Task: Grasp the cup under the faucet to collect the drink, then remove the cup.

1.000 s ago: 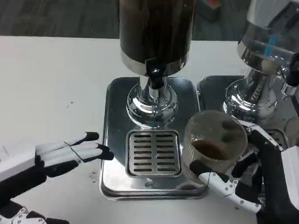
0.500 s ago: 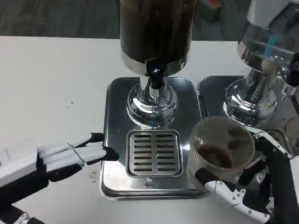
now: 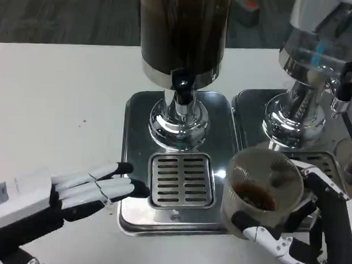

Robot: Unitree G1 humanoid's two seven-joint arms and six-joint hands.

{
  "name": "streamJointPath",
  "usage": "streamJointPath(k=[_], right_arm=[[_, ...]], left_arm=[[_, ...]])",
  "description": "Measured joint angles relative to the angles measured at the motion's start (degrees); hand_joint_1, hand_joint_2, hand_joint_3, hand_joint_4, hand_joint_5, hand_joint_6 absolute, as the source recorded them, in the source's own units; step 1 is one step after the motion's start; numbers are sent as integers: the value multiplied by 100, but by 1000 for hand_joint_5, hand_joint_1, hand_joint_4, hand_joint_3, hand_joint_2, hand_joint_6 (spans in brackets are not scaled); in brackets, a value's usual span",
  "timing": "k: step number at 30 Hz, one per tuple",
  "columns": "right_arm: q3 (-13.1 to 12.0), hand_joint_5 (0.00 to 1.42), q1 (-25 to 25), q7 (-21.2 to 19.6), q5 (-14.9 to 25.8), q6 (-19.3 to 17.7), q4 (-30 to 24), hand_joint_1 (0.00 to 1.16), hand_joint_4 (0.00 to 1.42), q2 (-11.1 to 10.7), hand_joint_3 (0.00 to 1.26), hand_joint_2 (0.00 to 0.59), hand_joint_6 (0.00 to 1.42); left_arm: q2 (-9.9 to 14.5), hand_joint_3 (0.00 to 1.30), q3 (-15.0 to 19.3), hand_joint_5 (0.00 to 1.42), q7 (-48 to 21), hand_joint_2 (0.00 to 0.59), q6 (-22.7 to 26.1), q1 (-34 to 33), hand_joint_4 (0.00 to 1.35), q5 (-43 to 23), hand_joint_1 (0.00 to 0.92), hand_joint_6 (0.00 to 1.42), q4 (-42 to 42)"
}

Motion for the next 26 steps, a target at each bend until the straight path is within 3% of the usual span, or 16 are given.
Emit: streamJointPath(k=[13, 26], right_arm=[[56, 956, 308, 17, -48, -117, -247, 705, 707, 22, 564, 201, 1306], [70, 959, 364, 32, -45, -143, -335, 705, 707, 37, 564, 201, 1320]], left_arm=[[128, 87, -255, 0, 144, 128, -7, 1, 0, -14, 0, 184, -61], [147, 87, -280, 0, 197, 128, -16, 1, 0, -13, 0, 184, -62]])
